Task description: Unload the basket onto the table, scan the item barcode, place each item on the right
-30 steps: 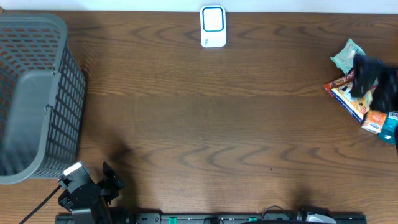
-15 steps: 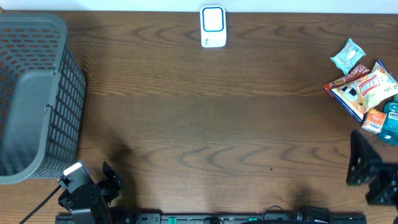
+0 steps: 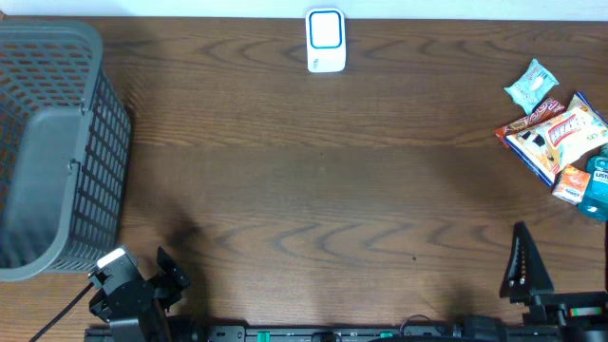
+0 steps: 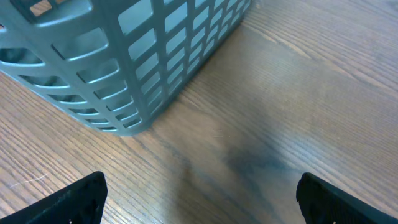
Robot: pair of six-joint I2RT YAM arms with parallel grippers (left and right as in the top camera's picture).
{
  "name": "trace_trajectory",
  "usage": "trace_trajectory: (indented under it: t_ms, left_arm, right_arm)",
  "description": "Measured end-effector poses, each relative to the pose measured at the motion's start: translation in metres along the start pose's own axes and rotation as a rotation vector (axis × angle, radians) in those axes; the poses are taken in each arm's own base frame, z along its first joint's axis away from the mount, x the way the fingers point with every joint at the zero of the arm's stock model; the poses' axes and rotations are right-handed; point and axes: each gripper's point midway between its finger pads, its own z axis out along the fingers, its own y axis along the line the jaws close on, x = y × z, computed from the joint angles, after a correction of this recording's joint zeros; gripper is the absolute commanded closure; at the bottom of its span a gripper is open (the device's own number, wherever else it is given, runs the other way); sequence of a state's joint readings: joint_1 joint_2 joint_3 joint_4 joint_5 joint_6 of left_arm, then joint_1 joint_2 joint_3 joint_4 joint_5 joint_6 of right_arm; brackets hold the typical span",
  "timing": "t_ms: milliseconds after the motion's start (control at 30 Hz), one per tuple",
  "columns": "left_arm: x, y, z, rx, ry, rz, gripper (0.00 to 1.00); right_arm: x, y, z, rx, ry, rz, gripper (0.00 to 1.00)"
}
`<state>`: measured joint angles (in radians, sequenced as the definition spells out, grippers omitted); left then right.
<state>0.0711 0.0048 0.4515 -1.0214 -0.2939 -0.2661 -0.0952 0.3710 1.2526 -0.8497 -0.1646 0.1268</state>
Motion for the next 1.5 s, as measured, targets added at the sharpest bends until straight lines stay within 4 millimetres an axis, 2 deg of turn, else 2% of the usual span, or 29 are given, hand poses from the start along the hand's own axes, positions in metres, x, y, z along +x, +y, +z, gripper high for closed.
trace_trajectory:
  t_ms: [67,167,367,500,600,800,1000,1200,1367,1500]
  left_arm:
    - [0.000,0.000,0.000,0.000,0.000,0.000,0.03]
    - [0.000,0.000,0.000,0.000,0.000,0.000,0.03]
    - [0.000,0.000,0.000,0.000,0.000,0.000,0.02]
    - [0.000,0.000,0.000,0.000,0.000,0.000,0.02]
    - [0.000,0.000,0.000,0.000,0.000,0.000,0.03]
    - [0.000,0.000,0.000,0.000,0.000,0.000,0.03]
    - [0.000,0.000,0.000,0.000,0.000,0.000,0.03]
    - [0.000,0.000,0.000,0.000,0.000,0.000,0.02]
    - [0.000,0.000,0.000,0.000,0.001,0.000,0.03]
    - [0.000,0.000,0.000,0.000,0.000,0.000,0.02]
  right_arm:
    - [0.002,-0.001,0.006,-0.014,-0.062,0.054,0.01]
    - [0.017,-0.005,0.019,-0.027,-0.114,0.119,0.01]
    - [0.071,-0.025,0.050,0.022,-0.098,0.184,0.01]
    - [0.108,-0.041,0.062,0.084,-0.076,0.202,0.01]
    - [0.128,-0.050,0.068,0.110,-0.098,0.205,0.01]
    - [0.148,-0.059,0.078,0.110,-0.205,0.204,0.01]
    - [0.179,-0.065,0.093,0.107,-0.225,0.206,0.01]
    - [0.224,-0.074,0.103,0.133,-0.156,0.212,0.01]
    - [0.243,-0.080,0.105,0.167,-0.098,0.218,0.01]
    - [0.271,-0.085,0.104,0.203,0.013,0.225,0.01]
